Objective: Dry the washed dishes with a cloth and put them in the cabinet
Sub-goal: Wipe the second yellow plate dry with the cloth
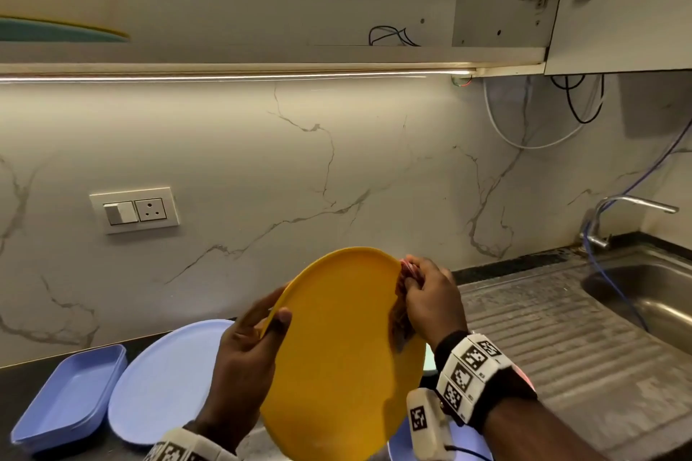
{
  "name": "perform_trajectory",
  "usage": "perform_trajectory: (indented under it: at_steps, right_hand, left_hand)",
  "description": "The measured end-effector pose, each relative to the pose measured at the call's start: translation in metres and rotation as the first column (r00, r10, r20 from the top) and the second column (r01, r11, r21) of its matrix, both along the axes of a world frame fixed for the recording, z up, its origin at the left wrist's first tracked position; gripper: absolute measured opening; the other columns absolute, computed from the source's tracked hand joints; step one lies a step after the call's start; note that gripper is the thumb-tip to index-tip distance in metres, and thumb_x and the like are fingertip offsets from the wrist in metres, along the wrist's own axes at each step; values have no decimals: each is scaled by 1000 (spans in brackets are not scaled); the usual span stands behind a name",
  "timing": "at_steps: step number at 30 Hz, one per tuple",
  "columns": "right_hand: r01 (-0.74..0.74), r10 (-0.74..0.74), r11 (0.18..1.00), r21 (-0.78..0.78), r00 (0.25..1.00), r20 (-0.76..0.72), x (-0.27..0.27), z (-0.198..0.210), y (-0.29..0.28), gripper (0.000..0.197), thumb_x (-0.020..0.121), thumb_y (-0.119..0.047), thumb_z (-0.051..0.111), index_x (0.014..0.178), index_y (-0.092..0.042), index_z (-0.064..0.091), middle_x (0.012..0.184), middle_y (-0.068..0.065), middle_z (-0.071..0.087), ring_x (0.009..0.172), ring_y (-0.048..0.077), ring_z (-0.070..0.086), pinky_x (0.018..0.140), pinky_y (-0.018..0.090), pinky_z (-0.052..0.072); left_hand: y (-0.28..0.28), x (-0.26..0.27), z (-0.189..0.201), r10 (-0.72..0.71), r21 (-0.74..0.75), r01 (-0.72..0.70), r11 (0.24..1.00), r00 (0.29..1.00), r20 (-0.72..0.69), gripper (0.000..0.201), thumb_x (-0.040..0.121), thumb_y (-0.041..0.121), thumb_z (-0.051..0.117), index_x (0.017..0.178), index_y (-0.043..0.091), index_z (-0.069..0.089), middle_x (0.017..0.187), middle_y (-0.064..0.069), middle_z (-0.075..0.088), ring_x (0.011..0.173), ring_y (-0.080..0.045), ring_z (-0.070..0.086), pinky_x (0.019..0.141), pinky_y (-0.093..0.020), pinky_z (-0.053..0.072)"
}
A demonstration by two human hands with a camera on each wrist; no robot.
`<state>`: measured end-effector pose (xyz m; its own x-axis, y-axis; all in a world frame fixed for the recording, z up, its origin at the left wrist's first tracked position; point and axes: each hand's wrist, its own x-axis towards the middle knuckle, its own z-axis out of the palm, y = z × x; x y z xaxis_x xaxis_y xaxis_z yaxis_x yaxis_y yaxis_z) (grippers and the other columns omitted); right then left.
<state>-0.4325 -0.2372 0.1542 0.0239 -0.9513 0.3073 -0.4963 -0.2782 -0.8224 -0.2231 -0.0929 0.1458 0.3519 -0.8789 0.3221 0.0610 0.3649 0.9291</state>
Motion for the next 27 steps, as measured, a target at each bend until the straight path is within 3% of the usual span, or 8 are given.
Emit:
perform_trajectory:
  at_steps: [4,7,11,16,20,23,25,27]
  right_hand:
    - [-86,72,970,-226,995,-72,17,10,8,42,96,-6,54,132,-27,60,124,7,54,112,25,54,100,38,48]
    - [-221,237,877,-428,971,-15,23,13,21,43,93,-3,62,129,-26,61,122,-2,58,111,8,57,100,20,46]
    - [-297,356,927,-229,888,291,29,-2,37,33,94,-27,65,125,-37,61,121,-9,63,115,9,62,101,32,51]
    - [-529,247,848,22,432,867,43,7,40,60,75,-48,81,111,-6,60,95,17,62,88,33,59,79,48,50]
    - [-597,188,801,34,305,934,35,6,40,65,63,-27,92,112,1,60,95,21,57,86,40,50,80,53,44]
    - [-654,197,756,39,283,938,25,4,44,51,71,-14,85,115,-1,61,109,24,64,95,48,58,80,56,52]
    - [-681,217,731,42,290,932,17,6,47,43,81,-8,71,122,-7,60,118,21,68,105,48,63,67,44,59]
    - [-715,254,699,8,259,932,7,6,48,40,86,-5,61,125,-8,57,120,21,68,108,45,65,71,48,60]
  left_hand:
    - [0,-6,-1,45,-2,-45,999,993,109,44,65,73,72,105,53,72,108,12,76,101,-20,73,77,-42,62]
    - [-4,-5,2,156,-41,-151,988,971,181,25,81,45,63,103,53,70,98,27,74,98,-9,71,67,-26,61]
    - [-9,0,3,263,-91,-248,964,932,248,34,82,42,63,106,67,64,104,27,72,97,-10,72,79,-42,62]
    - [-8,-12,-3,291,-311,-106,945,706,645,51,86,33,71,133,47,58,115,21,72,109,2,67,89,-14,51]
    - [-10,-10,-19,103,-157,30,987,627,772,68,81,57,71,141,60,39,147,36,40,135,12,40,100,-10,44]
    - [-7,-2,-24,-38,75,-21,997,704,709,71,70,93,44,136,74,27,147,40,37,131,16,39,99,-12,40]
    - [-12,10,-26,5,184,-137,973,813,582,67,76,89,37,139,68,32,151,25,40,128,3,46,101,-24,39]
    - [-17,25,-25,82,306,-257,917,870,486,65,86,68,40,147,46,34,156,6,40,135,-15,44,110,-36,36]
